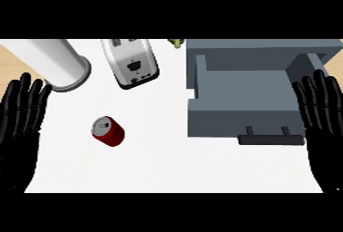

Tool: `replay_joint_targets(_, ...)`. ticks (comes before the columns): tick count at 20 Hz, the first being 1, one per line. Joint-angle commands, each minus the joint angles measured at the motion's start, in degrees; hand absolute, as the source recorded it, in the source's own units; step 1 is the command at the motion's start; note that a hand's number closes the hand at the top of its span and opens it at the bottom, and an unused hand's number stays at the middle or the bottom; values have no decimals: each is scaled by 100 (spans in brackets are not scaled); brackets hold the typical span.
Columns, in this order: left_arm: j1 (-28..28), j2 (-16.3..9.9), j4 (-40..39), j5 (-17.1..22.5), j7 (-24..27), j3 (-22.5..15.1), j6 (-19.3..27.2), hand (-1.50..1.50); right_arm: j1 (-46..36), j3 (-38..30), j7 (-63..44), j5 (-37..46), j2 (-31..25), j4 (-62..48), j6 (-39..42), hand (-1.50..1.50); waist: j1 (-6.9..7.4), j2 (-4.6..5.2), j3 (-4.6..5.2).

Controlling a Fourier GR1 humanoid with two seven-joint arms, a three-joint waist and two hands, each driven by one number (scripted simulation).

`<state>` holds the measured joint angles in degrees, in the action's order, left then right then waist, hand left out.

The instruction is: Pick up the can, place it into the drawer and close the drawer

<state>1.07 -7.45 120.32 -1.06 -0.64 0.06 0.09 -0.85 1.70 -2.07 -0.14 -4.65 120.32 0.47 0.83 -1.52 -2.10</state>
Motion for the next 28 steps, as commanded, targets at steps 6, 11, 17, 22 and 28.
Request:
replay_joint_targets(6, -313, -527, -92, 1955, 530, -487, -2056, -150, -181, -183, 355, 282, -5, -113, -183, -150, -160, 172, 224)
replay_joint_targets(11, 86, -1207, -349, 2093, -1143, -167, -2092, -150, 441, -218, -1177, 238, -17, -20, -359, -150, -106, 144, 212)
replay_joint_targets(17, 291, -1276, -133, 2607, -1515, 253, -2402, -150, 703, -730, -1043, -241, -242, 14, 16, -150, -83, 145, 210)
replay_joint_targets(22, -70, -1060, -685, 2645, -1560, 512, -2419, -150, 900, -852, -862, -344, -209, -5, 185, -150, -96, 149, 210)
replay_joint_targets(28, 116, -1101, -705, 2730, -1668, 912, -2632, -150, 1303, -545, -753, -60, 84, 282, 165, -150, -89, 147, 211)
